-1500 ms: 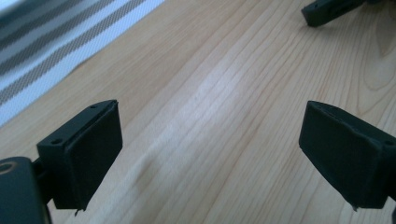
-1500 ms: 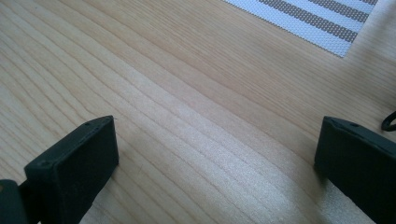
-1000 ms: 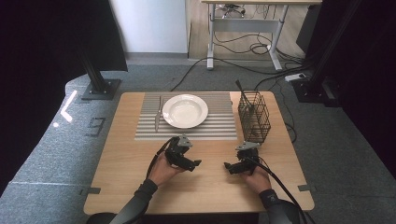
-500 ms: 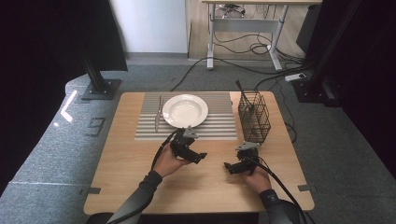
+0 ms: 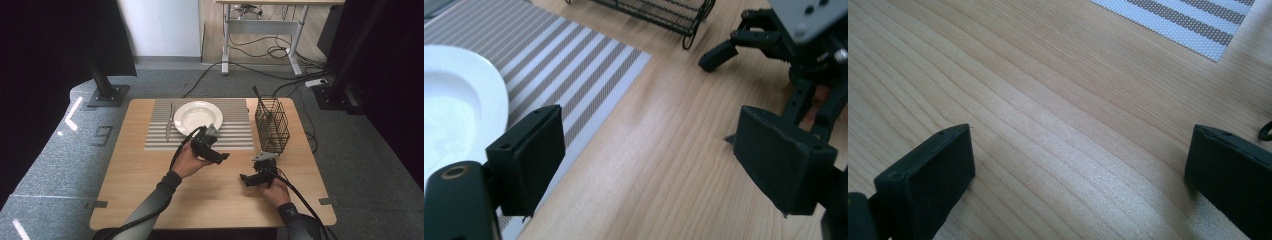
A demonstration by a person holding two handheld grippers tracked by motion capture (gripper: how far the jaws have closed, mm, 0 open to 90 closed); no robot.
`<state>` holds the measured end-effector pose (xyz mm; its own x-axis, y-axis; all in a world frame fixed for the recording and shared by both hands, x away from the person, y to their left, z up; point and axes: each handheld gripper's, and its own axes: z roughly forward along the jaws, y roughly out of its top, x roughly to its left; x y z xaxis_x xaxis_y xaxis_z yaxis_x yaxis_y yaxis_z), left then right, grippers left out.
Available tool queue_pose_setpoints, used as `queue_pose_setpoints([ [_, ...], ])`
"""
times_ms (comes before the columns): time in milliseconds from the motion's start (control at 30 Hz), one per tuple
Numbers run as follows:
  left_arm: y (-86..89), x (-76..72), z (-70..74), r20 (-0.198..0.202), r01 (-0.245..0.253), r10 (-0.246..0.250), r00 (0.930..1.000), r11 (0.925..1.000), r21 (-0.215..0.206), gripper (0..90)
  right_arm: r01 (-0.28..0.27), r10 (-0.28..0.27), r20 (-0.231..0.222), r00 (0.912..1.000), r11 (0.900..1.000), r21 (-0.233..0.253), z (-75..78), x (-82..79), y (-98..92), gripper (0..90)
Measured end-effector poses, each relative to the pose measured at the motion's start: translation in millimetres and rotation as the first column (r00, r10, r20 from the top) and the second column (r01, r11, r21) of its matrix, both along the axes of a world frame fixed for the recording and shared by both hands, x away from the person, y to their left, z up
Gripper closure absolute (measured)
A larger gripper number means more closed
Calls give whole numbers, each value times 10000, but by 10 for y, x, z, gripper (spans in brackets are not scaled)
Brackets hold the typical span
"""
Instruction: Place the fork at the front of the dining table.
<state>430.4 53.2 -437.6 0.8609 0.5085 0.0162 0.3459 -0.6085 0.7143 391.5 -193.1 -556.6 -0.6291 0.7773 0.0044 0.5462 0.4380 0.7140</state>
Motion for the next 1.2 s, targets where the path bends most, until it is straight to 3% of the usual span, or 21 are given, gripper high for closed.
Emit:
queue_pose_setpoints([
  [767, -510, 340, 440, 642, 453, -459, 9969, 9989, 100, 219, -4, 4, 32, 10000, 10000, 11, -3, 1, 1, 0],
  [1200, -814, 522, 543, 789, 613, -618, 9950, 9981, 79, 297, 4, -4, 48, 10000, 10000, 4, -3, 1, 1, 0],
])
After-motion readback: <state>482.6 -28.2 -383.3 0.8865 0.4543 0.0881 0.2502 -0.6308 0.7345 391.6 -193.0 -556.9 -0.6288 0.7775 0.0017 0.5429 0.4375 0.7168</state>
